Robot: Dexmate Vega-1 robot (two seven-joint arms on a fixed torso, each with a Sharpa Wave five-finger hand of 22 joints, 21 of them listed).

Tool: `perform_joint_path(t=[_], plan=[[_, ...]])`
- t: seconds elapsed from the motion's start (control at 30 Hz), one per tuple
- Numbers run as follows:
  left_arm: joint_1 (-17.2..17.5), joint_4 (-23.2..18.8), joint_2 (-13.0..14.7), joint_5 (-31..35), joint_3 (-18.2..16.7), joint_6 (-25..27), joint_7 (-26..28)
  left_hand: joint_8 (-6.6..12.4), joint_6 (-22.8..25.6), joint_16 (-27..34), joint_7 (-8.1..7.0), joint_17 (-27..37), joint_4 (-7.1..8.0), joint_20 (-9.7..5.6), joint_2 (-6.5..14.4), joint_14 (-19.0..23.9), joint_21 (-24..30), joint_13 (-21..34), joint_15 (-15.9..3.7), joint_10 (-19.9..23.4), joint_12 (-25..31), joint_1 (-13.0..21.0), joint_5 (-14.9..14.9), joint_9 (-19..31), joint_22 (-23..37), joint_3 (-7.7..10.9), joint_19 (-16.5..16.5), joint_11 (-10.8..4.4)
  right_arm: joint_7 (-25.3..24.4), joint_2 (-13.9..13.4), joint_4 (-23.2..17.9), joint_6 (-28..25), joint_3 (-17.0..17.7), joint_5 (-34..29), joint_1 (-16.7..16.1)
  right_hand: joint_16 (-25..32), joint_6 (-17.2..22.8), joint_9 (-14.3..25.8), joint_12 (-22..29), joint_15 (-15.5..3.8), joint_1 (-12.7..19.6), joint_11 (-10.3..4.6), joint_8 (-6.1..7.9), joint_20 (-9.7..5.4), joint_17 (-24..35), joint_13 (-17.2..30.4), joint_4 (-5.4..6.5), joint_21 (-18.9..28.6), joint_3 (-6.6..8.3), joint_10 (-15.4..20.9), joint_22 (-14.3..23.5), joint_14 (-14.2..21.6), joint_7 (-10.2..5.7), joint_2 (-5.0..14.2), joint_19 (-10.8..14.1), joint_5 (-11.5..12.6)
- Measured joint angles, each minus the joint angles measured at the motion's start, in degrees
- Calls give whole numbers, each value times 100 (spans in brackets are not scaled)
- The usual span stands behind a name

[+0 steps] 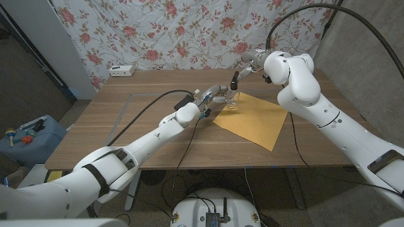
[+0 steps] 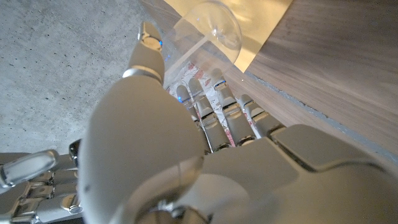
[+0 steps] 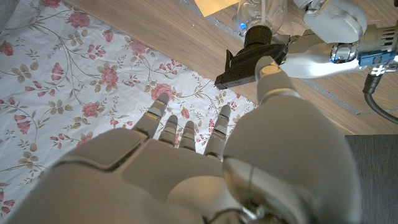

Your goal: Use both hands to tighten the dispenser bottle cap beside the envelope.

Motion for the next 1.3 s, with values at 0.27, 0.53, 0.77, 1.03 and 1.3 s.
perform_joint_path(t=[0.27,0.53,0.77,1.03,1.3], plan=[[-26,15,-16,10,22,37,-15,-18,0,18,0,1,0,0,0,0,0,0,0,0,0,0,-1,3,0,0,0,0,82,-104,109,76,-212,171,271,0,-51,0,0,41,22,-2,0,30,-1,0,19,0,19,-64,0,-61,30,-22,-30,0],[-20,-70,4,20,28,102,-13,-6,0,18,0,3,0,0,0,-1,0,0,-1,0,0,0,-11,2,0,0,0,0,258,-164,214,104,-415,198,509,0,-50,-1,0,41,37,-11,0,30,-1,-1,19,0,18,-132,0,-123,31,-7,-30,0],[16,-148,30,24,29,140,0,3,0,18,0,4,0,0,0,-1,0,0,-1,0,-1,0,-12,1,0,0,0,0,335,-188,288,145,-527,188,620,0,-46,-1,0,40,37,-11,35,30,-1,-17,19,0,18,-131,1,-122,27,-7,-30,45],[47,-219,56,28,29,186,16,2,0,17,0,18,0,0,0,-1,0,0,-1,0,-8,0,-13,-2,0,0,0,0,340,-198,383,183,-604,170,690,0,-27,-1,27,40,54,-11,80,30,-18,-16,19,0,18,-131,1,-121,9,-23,-30,45],[60,-249,68,29,25,202,21,-9,0,1,0,16,0,0,0,-1,0,0,-1,0,-8,0,-16,-2,0,0,0,0,302,-200,455,200,-621,201,703,0,36,28,27,40,75,-11,109,30,-17,-16,33,0,32,-130,1,-121,11,-1,-30,45]])
